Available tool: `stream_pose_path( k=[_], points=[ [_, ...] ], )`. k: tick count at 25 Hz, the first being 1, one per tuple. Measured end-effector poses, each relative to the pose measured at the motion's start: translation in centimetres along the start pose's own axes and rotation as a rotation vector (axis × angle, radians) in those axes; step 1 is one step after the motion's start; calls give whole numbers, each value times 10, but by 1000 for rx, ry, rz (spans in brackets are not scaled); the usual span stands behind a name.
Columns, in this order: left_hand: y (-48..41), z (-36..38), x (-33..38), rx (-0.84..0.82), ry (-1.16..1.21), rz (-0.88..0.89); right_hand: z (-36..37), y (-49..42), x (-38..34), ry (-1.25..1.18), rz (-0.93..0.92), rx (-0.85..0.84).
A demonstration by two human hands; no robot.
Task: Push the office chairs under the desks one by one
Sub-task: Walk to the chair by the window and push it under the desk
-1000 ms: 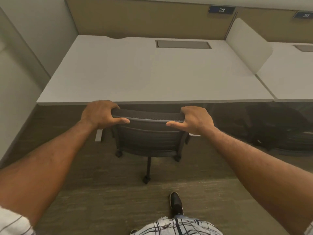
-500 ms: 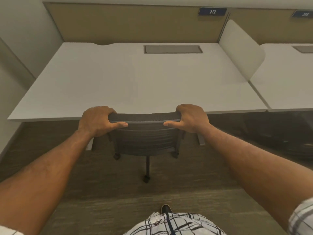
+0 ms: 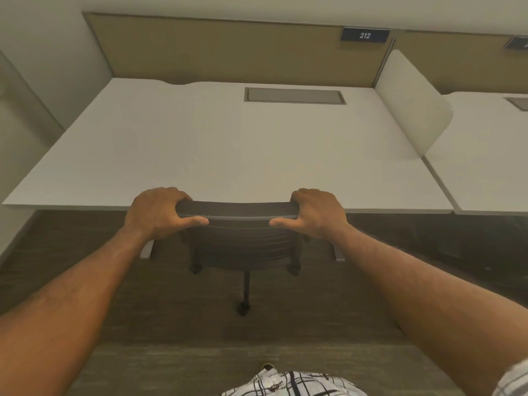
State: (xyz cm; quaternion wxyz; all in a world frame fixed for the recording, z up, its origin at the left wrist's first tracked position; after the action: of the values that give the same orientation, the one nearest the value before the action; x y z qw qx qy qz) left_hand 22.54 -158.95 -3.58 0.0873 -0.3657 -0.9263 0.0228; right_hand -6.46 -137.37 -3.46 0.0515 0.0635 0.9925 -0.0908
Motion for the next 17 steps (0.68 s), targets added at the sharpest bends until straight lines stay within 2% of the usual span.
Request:
stream_pose_path(
  k=[5,7,11,14,17],
  points=[
    [-5,-5,1,-207,16,63,-1,2,-3,6,27,-33],
    [0,-6,3,-215,30,64,-4,6,-9,41,63,-45],
    [27,-4,28,-93,109,123,-3,30,-25,14,148,-84],
    [63,11,58,83,59,147,-6,61,-40,7,173,-116],
    [97,34,93,139,55,237,-8,109,-53,-44,208,-23]
  ],
)
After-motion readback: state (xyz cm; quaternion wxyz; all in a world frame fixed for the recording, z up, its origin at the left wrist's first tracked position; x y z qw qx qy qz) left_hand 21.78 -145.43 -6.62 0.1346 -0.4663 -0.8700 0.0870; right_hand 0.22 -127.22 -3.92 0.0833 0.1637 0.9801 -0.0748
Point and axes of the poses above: each hand's wrist, its own y-axis away from the middle knuckle, its own z-axis out of the palm, x = y × z, the point moved 2 cm from there along -y, towards the middle knuckle, and after that the axes turned 7 degrees about -z, right-handed, at the moved point
